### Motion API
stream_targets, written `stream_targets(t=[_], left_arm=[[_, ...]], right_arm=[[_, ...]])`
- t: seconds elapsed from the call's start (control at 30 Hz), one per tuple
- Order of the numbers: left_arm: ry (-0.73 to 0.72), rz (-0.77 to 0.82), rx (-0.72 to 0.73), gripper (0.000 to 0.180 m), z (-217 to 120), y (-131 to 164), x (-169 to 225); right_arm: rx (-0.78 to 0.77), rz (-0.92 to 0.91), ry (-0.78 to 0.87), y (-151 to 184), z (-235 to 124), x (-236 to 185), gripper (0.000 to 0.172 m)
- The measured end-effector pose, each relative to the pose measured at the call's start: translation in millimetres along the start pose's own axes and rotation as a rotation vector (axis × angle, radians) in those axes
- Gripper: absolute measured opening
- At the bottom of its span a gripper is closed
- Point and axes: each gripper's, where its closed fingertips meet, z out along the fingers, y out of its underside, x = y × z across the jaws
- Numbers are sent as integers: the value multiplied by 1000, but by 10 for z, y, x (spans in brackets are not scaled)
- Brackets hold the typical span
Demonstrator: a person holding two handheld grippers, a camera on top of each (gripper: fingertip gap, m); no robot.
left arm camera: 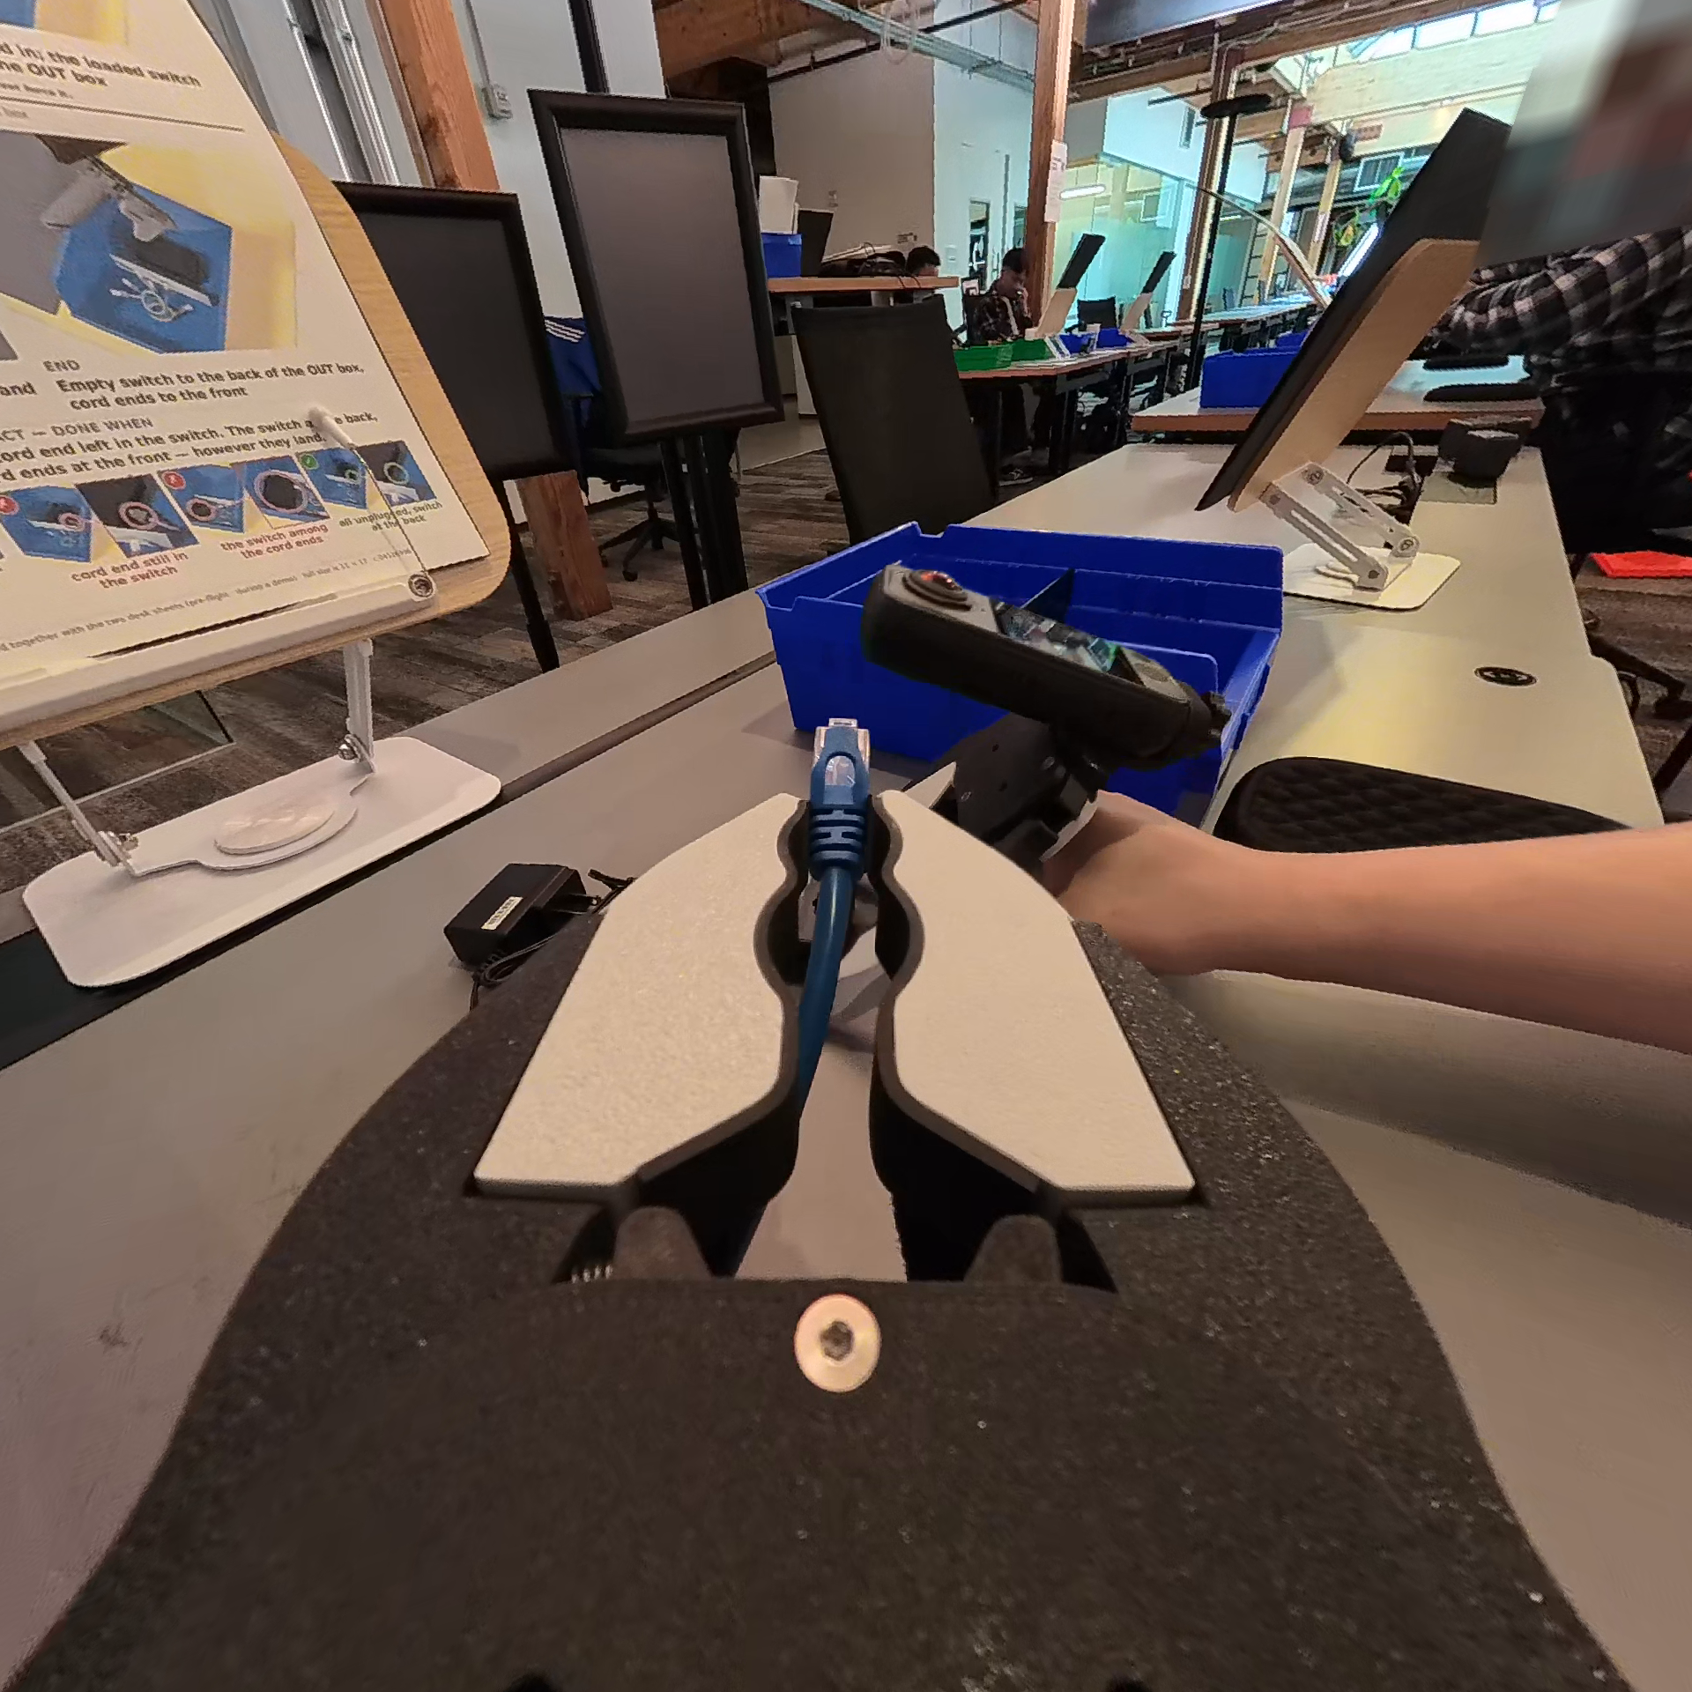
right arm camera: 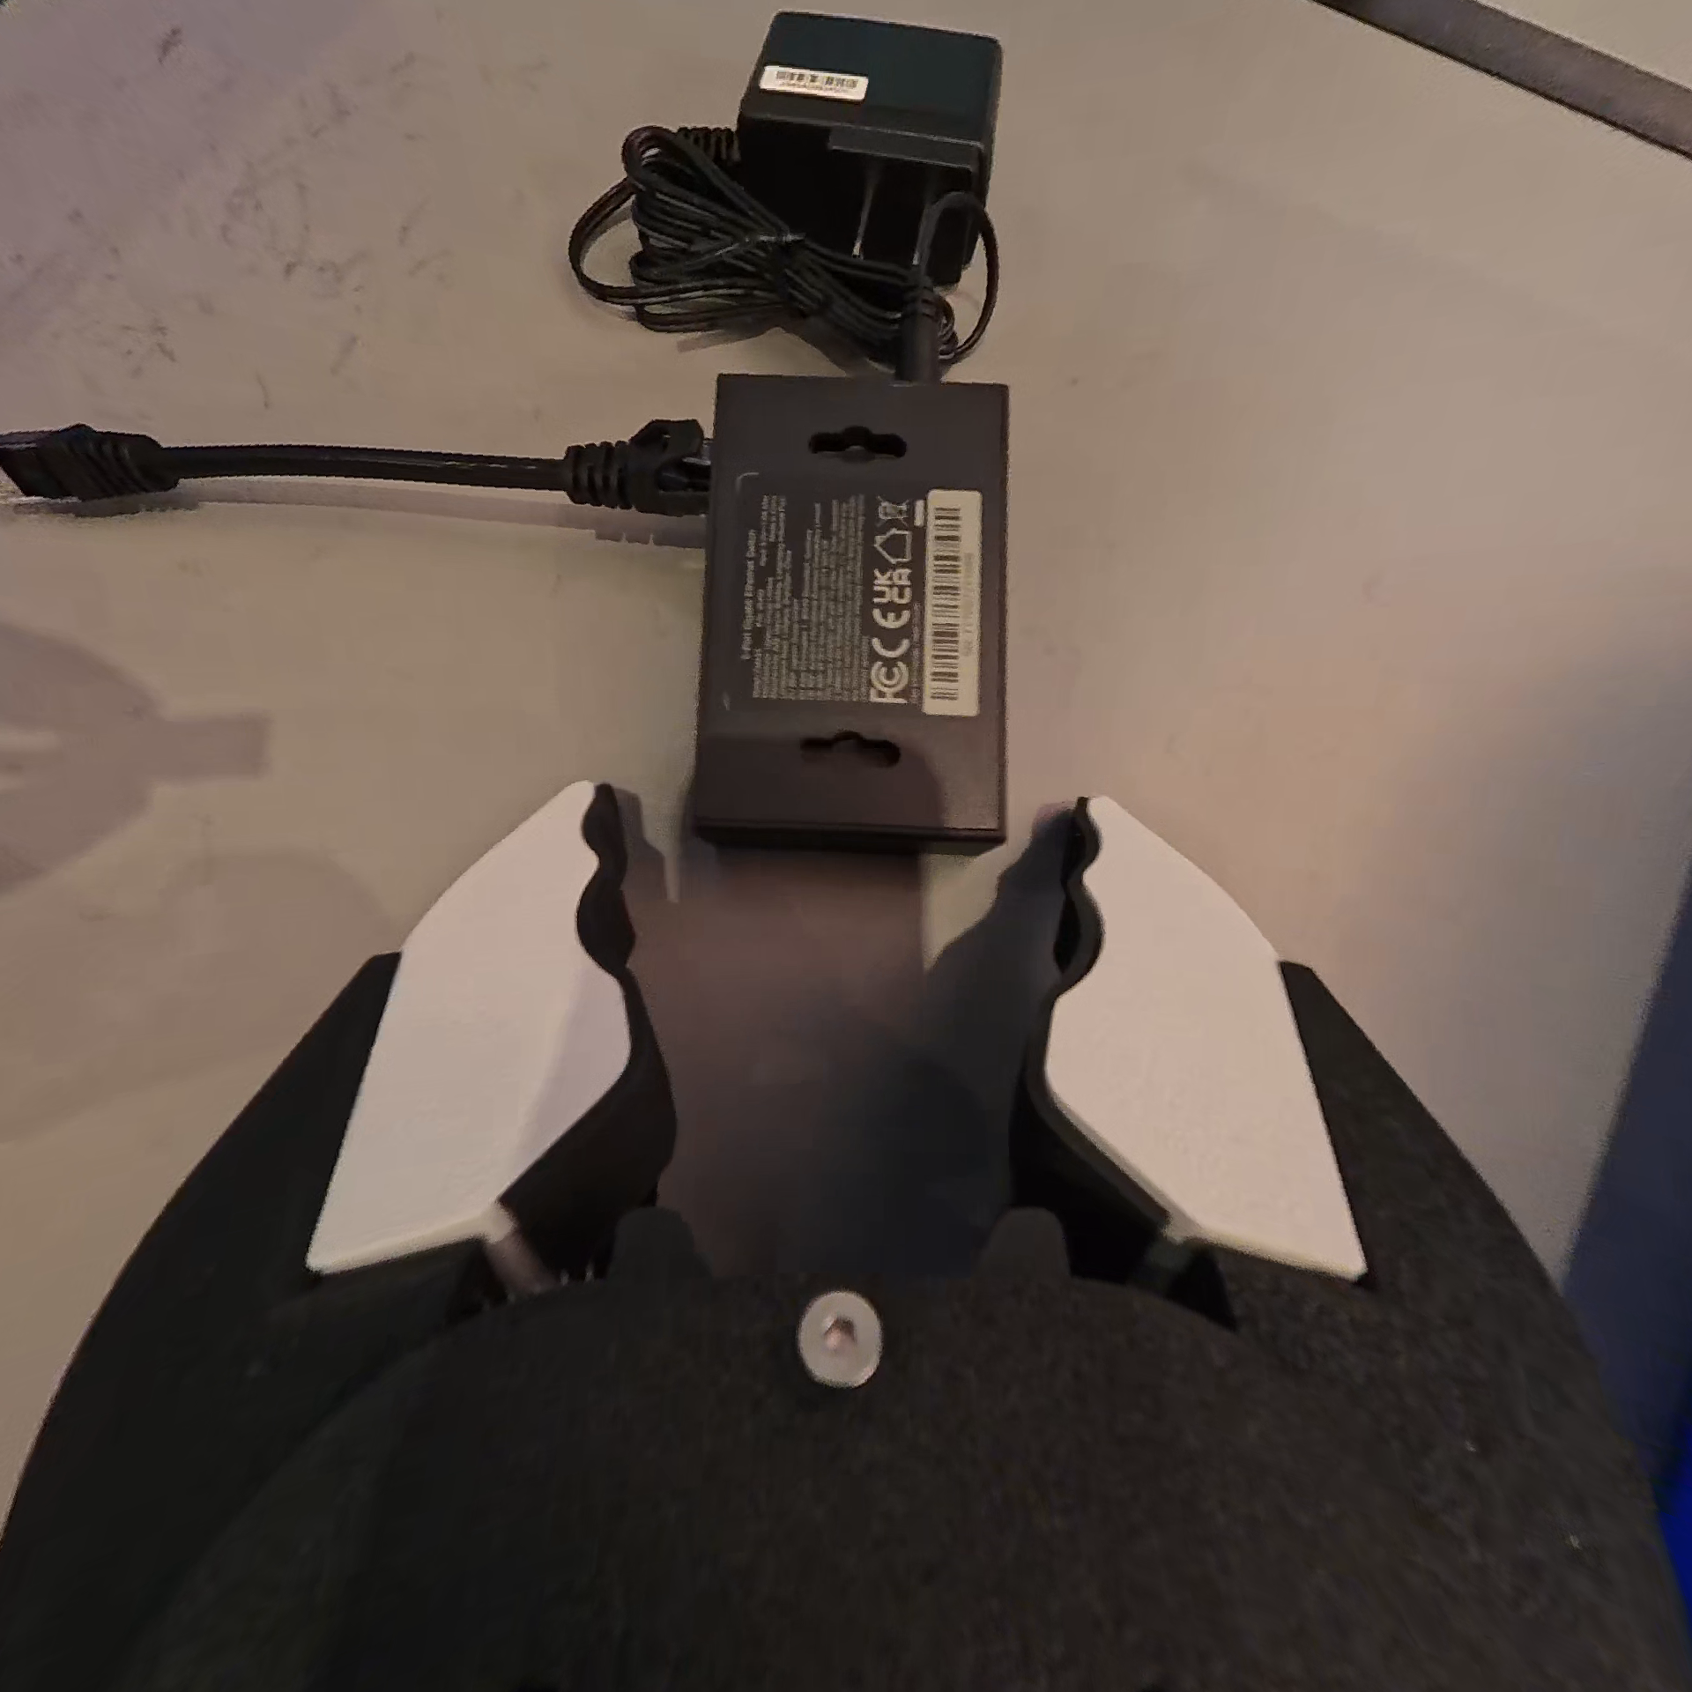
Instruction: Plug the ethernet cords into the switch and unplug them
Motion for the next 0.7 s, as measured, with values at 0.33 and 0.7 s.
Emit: stream_targets(t=[0.33, 0.7], left_arm=[[10, -10, 11, 11, -9, -19, 14], [8, -11, 9, 11, -12, -19, 2]], right_arm=[[22, 120, 135, -44, -5, 21, 64], [172, 49, 109, -206, -171, -39, 61]])
